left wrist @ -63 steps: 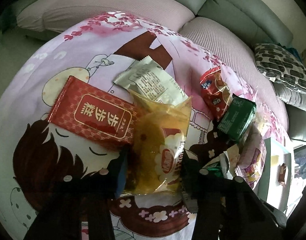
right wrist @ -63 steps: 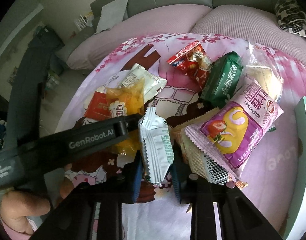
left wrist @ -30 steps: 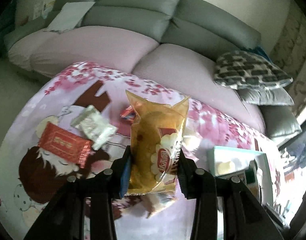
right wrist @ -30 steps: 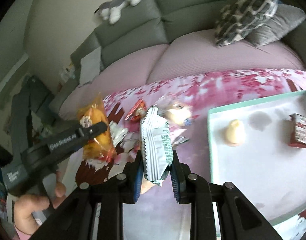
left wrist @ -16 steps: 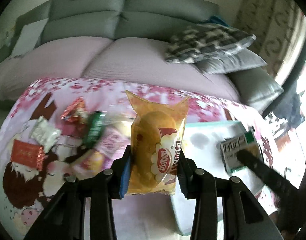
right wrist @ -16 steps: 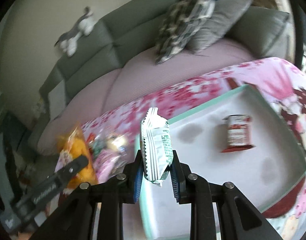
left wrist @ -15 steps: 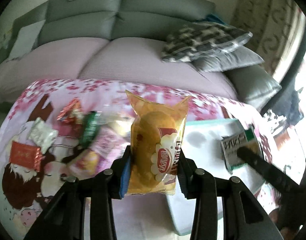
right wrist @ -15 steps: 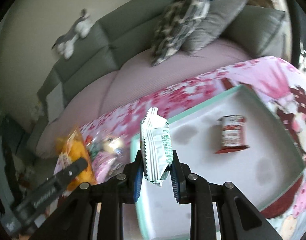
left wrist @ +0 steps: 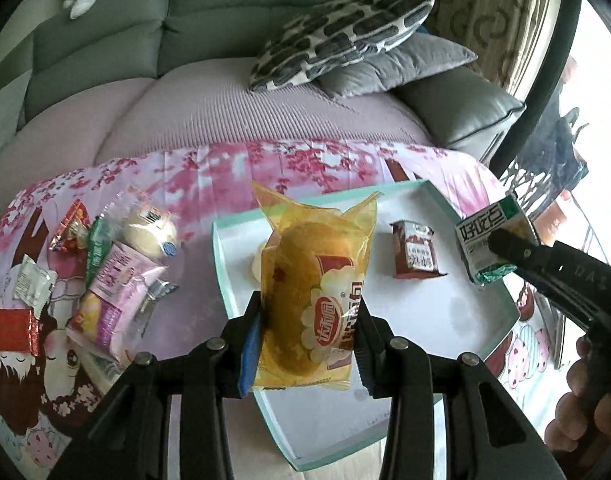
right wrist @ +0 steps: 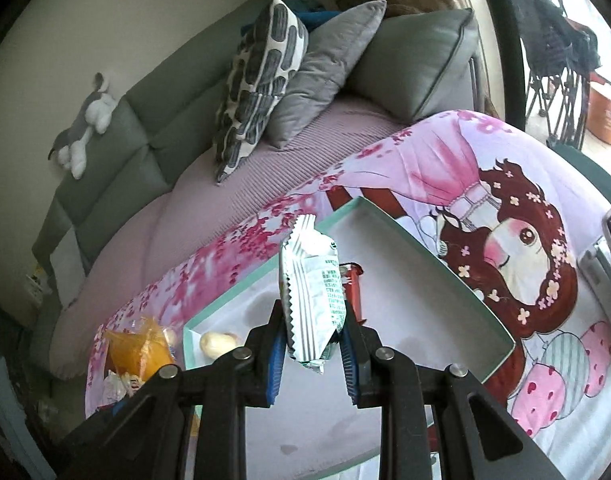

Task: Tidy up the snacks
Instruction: 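Carry both packs to the white tray and open both tools to release them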

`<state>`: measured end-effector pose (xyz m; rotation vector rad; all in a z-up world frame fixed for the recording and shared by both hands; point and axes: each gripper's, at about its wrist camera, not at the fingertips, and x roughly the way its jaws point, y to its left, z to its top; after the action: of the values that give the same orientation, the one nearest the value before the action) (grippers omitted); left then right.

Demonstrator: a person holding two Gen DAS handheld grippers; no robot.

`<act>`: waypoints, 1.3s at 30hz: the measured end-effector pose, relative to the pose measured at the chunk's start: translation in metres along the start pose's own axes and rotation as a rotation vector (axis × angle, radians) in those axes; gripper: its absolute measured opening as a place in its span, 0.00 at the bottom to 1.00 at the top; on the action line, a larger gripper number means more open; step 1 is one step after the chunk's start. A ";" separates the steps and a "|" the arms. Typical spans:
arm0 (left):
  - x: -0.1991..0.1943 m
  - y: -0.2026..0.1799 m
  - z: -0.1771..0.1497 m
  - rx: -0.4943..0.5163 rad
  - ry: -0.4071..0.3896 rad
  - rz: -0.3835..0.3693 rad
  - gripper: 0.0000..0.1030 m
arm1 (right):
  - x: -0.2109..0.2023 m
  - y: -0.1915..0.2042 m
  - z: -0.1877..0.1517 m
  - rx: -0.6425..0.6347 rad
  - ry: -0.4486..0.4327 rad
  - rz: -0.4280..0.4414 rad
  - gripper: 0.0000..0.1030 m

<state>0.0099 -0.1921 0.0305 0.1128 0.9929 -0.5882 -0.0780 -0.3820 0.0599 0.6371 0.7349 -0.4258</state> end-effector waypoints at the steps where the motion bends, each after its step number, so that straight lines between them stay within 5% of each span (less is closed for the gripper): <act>1: 0.003 -0.001 -0.001 0.001 0.007 0.002 0.40 | -0.003 -0.001 -0.002 0.001 0.005 0.002 0.26; 15: 0.041 -0.010 -0.012 0.015 0.113 0.001 0.40 | 0.038 -0.022 -0.015 0.077 0.158 -0.024 0.26; 39: 0.062 -0.014 -0.017 0.032 0.176 0.015 0.40 | 0.043 -0.034 -0.017 0.134 0.222 -0.005 0.28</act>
<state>0.0151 -0.2237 -0.0274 0.2023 1.1520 -0.5881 -0.0766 -0.4014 0.0053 0.8177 0.9239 -0.4156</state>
